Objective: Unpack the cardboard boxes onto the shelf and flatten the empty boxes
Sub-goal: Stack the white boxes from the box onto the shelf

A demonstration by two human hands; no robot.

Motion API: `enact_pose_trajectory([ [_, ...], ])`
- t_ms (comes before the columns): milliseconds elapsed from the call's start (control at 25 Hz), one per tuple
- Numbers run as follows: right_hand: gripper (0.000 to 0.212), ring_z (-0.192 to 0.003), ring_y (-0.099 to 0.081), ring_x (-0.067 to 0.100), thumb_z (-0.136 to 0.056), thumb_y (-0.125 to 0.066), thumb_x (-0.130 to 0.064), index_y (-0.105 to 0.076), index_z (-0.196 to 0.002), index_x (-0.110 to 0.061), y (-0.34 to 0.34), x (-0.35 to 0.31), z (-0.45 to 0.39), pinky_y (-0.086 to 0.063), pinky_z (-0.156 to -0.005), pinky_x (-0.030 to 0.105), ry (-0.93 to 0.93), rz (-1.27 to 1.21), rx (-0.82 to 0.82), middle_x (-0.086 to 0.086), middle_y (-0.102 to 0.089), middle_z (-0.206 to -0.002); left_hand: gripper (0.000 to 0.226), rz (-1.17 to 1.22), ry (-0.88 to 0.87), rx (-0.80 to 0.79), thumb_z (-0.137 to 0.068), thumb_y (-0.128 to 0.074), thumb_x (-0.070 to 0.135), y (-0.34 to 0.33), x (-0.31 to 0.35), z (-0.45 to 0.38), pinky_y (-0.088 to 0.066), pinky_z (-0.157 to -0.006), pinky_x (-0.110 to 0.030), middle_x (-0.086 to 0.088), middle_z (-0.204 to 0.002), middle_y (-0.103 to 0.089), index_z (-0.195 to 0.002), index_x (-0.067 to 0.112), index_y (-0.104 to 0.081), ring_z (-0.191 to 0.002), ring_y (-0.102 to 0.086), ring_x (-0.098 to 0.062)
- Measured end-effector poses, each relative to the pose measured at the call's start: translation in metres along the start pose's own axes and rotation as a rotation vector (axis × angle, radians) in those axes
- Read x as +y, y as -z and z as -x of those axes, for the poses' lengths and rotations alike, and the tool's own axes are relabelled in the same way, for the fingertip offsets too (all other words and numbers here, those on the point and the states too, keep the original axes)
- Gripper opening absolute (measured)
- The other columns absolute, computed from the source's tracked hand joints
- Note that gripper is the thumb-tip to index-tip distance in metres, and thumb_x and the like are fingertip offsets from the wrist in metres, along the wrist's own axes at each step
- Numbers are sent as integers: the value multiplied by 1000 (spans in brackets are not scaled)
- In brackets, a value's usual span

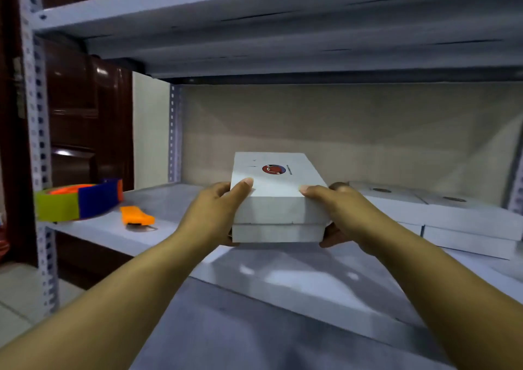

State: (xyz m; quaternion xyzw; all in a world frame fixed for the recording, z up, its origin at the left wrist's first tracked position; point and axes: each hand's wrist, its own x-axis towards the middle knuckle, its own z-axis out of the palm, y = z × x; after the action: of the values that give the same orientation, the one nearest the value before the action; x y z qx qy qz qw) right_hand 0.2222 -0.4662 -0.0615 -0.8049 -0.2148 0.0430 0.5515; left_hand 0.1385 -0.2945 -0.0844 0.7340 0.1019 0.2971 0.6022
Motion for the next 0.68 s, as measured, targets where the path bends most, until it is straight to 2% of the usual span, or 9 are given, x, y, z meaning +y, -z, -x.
enact_pose_trajectory([
  [80,46,-91,-63,33,-88,-60,-48,-50,-113,-11,8,4,-14,-59,-69,44,-27,14,26,10,-58,-103,24,-41,17,-13,-90,-54,50,-13,-4,-16,-60,-65,-44,-7,-86,-66,-86,27,-59,-79,-67,-28],
  [240,50,-85,-65,31,-84,-58,-61,-56,-104,-14,17,22,-36,-60,-68,44,-6,113,123,8,-62,-103,55,-147,8,-22,-89,-49,59,-37,-16,-45,-58,-69,-54,-20,-91,-69,-97,7,-64,-80,-68,-36],
  [320,53,-80,-66,29,-84,-54,-65,-58,-100,-14,19,29,-42,-61,-67,42,-14,159,168,8,-63,-99,62,-218,0,-43,-89,-42,63,-47,-20,-57,-57,-71,-54,-22,-92,-68,-99,6,-64,-82,-67,-38],
  [480,58,-70,-68,30,-88,-46,-66,-59,-91,-10,21,34,-44,-58,-75,41,-29,254,215,9,-64,-81,54,-254,29,-52,-92,-37,61,-62,-23,-74,-57,-77,-50,-13,-93,-65,-100,14,-61,-87,-63,-34],
  [600,52,-78,-66,28,-89,-44,-65,-56,-82,-16,22,41,-45,-55,-81,41,-8,306,220,5,-62,-74,42,-231,74,-142,-86,-53,59,-68,-28,-81,-57,-80,-44,-5,-93,-66,-101,20,-61,-86,-64,-26],
  [680,46,-75,-63,24,-92,-44,-62,-50,-77,-19,24,45,-43,-51,-72,34,4,349,210,1,-58,-69,34,-234,55,-190,-81,-66,53,-69,-30,-83,-58,-74,-36,3,-83,-68,-94,22,-63,-78,-66,-16],
])
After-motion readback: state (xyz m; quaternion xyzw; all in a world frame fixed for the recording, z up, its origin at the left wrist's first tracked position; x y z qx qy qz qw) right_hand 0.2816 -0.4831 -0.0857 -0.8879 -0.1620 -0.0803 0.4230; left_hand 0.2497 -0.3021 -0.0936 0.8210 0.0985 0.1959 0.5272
